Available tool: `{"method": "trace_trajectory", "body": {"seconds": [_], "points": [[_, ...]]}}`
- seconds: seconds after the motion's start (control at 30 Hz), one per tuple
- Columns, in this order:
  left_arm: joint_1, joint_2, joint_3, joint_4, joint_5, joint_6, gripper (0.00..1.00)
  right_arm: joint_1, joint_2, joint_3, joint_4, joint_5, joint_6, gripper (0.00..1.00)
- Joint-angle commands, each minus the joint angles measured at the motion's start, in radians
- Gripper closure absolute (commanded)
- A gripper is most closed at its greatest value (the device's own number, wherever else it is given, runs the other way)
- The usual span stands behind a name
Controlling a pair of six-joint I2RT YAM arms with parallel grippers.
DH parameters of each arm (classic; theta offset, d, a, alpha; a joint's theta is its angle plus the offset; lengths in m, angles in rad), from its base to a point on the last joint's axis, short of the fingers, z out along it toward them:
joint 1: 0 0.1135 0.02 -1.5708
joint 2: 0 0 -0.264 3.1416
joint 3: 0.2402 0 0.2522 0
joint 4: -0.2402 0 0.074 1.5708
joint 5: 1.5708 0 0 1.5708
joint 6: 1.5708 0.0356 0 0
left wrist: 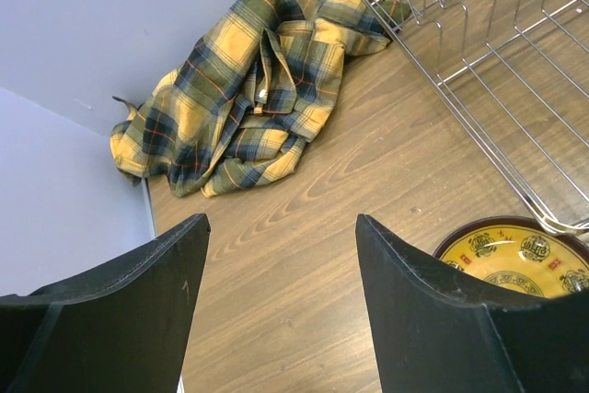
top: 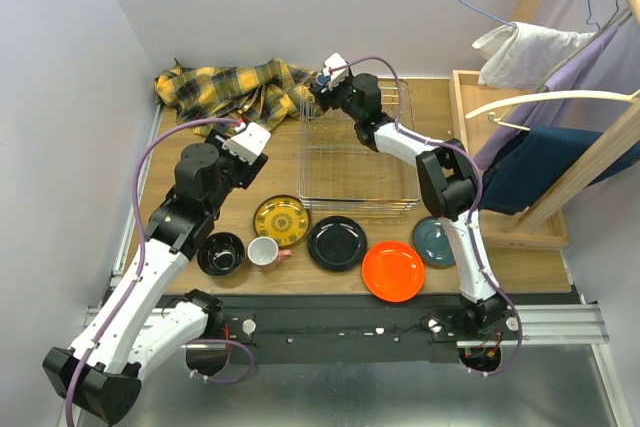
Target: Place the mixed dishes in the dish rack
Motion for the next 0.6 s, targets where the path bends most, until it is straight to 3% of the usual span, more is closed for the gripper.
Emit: {"method": "trace_trajectory", "body": {"seconds": [0.0, 0.43, 0.57], "points": [[0.005, -0.003, 0.011, -0.005, 0.020, -0.005, 0.26, -0.005, 0.028, -0.009, 0.146, 0.032, -0.015, 0.92], [0.005, -0.001, -0.019, 0.015, 0.026, -0.026, 0.26, -0.007, 0.074, -0.013, 0.095, -0.006, -0.005, 0.90], [0.005, -0.009, -0.041, 0.024, 0.029, -0.034, 0.26, -0.005, 0.083, -0.012, 0.080, 0.010, -0.005, 0.82]]}}
